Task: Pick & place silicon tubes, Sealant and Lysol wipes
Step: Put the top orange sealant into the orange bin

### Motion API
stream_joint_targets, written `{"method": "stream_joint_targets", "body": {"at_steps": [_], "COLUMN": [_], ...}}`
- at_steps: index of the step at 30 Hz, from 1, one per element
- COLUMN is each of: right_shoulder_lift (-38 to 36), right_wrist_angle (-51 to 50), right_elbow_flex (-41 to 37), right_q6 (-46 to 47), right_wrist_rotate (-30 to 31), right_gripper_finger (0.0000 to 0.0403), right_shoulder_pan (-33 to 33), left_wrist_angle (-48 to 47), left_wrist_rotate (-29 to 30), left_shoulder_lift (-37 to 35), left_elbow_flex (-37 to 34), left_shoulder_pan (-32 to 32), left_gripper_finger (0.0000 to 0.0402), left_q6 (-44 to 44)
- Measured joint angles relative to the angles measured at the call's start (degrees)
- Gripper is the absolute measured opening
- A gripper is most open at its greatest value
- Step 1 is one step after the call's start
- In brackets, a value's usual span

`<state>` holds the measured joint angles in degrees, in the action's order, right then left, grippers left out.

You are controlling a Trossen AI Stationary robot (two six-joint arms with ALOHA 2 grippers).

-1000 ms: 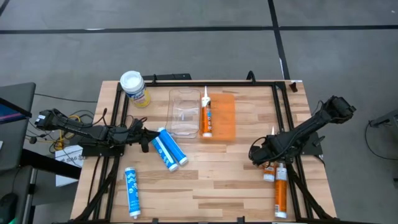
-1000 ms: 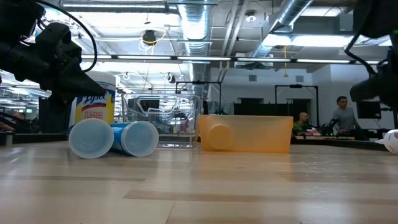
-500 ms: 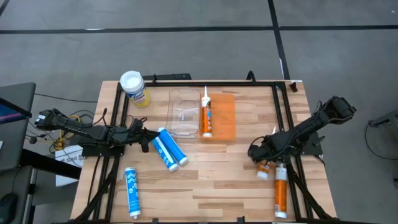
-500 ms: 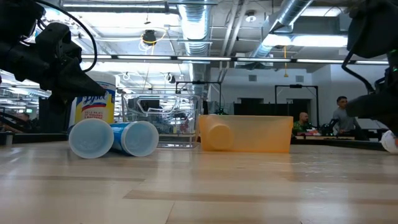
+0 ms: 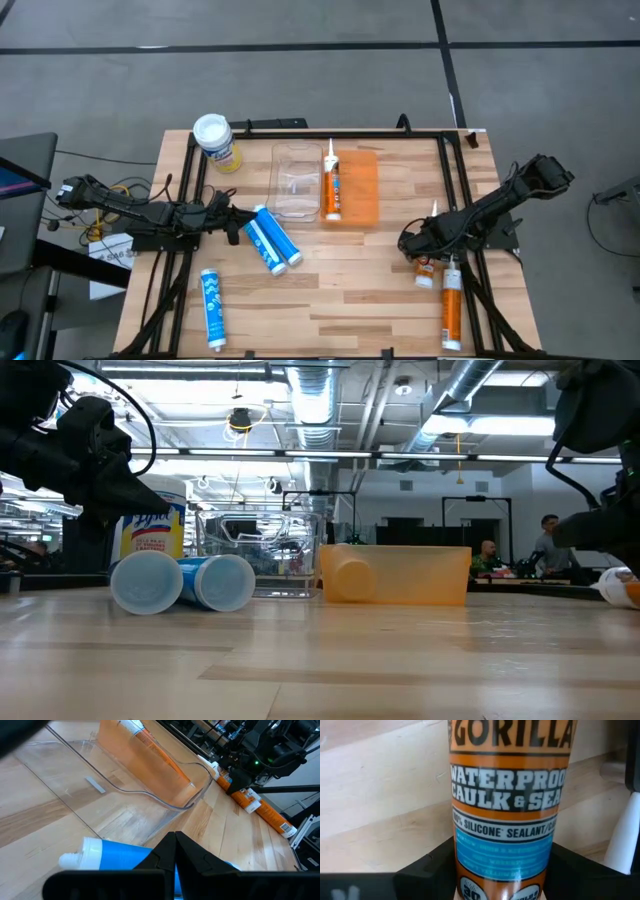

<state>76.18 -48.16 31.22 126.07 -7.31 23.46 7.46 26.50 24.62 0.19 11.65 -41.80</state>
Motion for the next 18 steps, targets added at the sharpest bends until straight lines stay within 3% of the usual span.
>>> {"method": "stream_joint_targets", "body": {"at_steps": [18], "right_shoulder_lift": [0.2], "right_wrist_angle": [-0.6], "right_elbow_flex": [2.5], "right_q6": [0.5], "right_wrist_rotate": [4.9], "right_gripper_finger": [0.0195], "right_shoulder_pan": [0.0], "left_wrist_angle": [0.0], "left_wrist_rotate": [0.0], "left_shoulder_lift": [0.0], "left_elbow_flex": [0.0], "left_shoulder_pan": [0.0], "left_gripper_finger": [0.0000], "left_q6": [0.0]}}
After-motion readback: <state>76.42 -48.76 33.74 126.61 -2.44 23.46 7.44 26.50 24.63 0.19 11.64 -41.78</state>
